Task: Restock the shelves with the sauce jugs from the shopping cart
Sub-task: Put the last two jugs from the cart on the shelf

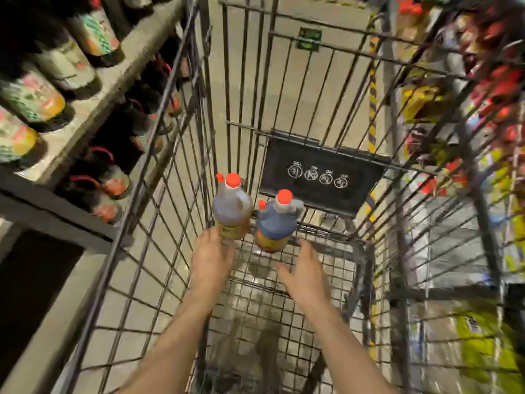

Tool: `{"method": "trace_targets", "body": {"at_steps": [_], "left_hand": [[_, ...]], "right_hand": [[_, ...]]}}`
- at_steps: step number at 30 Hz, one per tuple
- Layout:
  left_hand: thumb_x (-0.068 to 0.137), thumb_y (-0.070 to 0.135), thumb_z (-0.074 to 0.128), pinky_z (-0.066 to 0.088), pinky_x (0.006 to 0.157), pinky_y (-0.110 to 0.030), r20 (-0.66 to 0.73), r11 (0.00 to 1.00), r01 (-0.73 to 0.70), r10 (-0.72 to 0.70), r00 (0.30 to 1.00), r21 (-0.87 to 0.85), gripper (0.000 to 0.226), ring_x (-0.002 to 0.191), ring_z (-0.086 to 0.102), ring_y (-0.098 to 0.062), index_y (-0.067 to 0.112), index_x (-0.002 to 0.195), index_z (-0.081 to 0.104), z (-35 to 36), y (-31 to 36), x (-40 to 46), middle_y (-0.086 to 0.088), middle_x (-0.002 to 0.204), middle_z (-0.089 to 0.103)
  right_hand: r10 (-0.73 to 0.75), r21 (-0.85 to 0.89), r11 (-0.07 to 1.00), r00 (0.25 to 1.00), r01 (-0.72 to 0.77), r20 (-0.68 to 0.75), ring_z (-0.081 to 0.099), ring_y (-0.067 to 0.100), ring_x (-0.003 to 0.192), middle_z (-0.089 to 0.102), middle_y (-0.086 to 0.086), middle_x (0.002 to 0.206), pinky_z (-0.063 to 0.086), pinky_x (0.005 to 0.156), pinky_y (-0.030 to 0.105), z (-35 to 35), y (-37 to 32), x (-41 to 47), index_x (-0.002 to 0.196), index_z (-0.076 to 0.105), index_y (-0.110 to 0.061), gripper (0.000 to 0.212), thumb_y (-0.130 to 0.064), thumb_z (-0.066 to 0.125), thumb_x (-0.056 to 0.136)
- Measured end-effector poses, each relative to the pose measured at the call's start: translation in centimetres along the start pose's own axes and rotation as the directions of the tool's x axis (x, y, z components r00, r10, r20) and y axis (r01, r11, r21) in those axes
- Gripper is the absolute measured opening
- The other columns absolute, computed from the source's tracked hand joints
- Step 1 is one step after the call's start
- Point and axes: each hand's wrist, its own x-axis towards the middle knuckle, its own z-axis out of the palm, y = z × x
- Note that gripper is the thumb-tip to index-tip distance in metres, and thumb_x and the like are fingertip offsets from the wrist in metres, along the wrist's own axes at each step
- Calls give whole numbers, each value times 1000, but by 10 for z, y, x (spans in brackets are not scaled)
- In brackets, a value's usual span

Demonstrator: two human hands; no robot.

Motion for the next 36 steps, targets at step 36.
{"method": "trace_targets", "body": {"at_steps": [36], "left_hand": [[52, 20, 90, 30, 87, -7, -112, 825, 115, -210, 971, -554, 100, 109, 45, -14, 2, 133, 34, 85, -10, 36, -5, 121, 44]], "right_hand": [[202, 546, 836, 903, 43, -380, 58, 27, 107, 55, 10, 118, 53, 86, 44, 67, 54, 87, 122, 45, -13, 95, -37, 91, 44]]}}
